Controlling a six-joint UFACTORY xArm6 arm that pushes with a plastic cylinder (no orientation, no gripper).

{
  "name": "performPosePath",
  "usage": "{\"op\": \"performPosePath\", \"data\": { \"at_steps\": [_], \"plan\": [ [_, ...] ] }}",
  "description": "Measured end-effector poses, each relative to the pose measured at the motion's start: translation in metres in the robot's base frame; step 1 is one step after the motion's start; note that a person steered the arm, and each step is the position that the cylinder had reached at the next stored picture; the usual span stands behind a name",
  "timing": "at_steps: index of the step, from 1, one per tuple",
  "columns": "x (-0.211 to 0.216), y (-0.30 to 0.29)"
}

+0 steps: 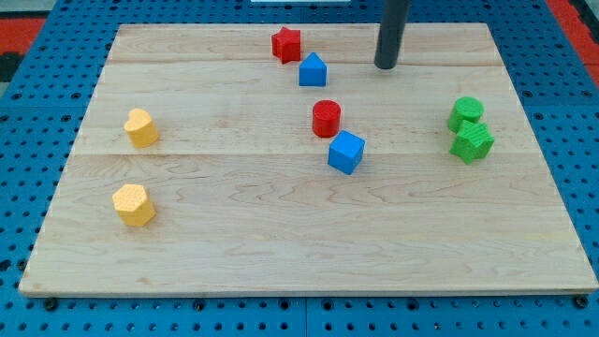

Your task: Move the blue triangle to center left

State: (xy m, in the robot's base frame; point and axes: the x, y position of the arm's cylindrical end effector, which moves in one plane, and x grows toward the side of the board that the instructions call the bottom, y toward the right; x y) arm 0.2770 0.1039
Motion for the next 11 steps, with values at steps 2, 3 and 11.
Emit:
{"op": "performPosePath", "data": {
  "at_steps": [2, 3, 11],
  "plan": [
    [0.022, -0.195],
    [0.039, -0.287],
    [0.029, -0.287]
  ]
}}
